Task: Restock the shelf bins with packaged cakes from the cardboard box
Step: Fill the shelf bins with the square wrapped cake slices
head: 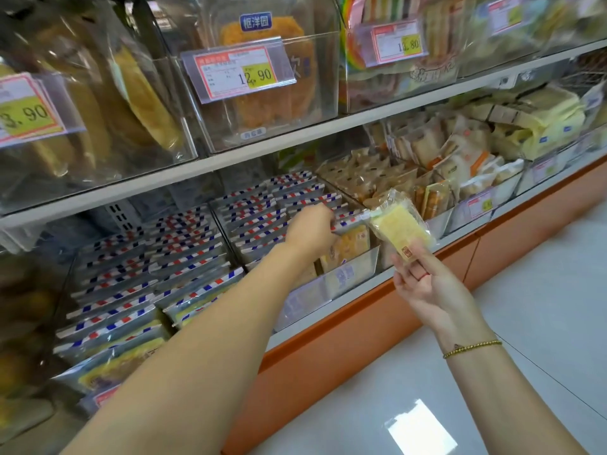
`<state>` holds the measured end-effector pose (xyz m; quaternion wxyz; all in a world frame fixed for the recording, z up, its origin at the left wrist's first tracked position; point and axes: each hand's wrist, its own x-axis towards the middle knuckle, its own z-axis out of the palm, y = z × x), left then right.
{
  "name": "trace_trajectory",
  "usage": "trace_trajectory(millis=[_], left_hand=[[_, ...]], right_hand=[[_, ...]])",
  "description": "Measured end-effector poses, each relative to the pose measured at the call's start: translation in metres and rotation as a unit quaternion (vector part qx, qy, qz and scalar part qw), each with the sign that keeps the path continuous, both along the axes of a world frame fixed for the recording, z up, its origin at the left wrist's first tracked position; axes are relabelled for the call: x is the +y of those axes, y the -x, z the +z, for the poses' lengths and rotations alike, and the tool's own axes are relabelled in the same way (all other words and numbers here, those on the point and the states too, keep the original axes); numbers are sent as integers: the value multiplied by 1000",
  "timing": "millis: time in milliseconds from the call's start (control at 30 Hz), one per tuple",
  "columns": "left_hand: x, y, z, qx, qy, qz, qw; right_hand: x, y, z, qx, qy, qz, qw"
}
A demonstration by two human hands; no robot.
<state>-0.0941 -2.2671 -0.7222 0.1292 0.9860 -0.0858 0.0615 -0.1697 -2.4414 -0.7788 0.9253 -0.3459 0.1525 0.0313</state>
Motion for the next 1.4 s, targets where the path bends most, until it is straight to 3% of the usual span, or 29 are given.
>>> trace_trajectory(millis=[167, 367, 467, 567, 633, 700, 767, 833, 933, 1033, 1100, 1200, 1267, 1400], left_hand=[[0, -11, -3, 36, -74, -19, 996], [-3, -8, -2, 18, -76, -27, 997], [16, 20, 12, -20, 52, -6, 998], [45, 77, 33, -89, 217, 41, 971], [68, 122, 44, -50, 360, 93, 927], [95, 167, 51, 76, 526, 133, 836], [125, 211, 54, 184, 633, 148, 737], [157, 254, 52, 232, 678, 168, 677], [213, 315, 48, 207, 743, 199, 604], [276, 375, 46, 142, 794, 221, 548], [317, 415, 39, 126, 792, 241, 547], [374, 466, 28, 125, 774, 245, 570], [415, 488, 18, 84, 765, 249, 588], [481, 512, 0, -19, 692, 283, 664]], right_hand=[[4, 3, -8, 11, 0, 4, 1000], [10, 9, -10, 4, 4, 16, 1000], [15, 19, 3, -28, 20, 28, 999], [30, 37, 24, -84, 81, 90, 989], [48, 51, 40, -125, 121, 147, 974], [73, 67, 53, -172, 154, 210, 950], [106, 86, 64, -227, 216, 256, 915], [144, 108, 71, -297, 302, 268, 865], [204, 146, 81, -439, 403, 275, 755], [267, 180, 87, -598, 434, 278, 613], [315, 202, 89, -676, 442, 266, 526], [391, 232, 86, -722, 441, 284, 451], [438, 246, 80, -723, 446, 301, 432], [501, 265, 58, -680, 486, 344, 428]])
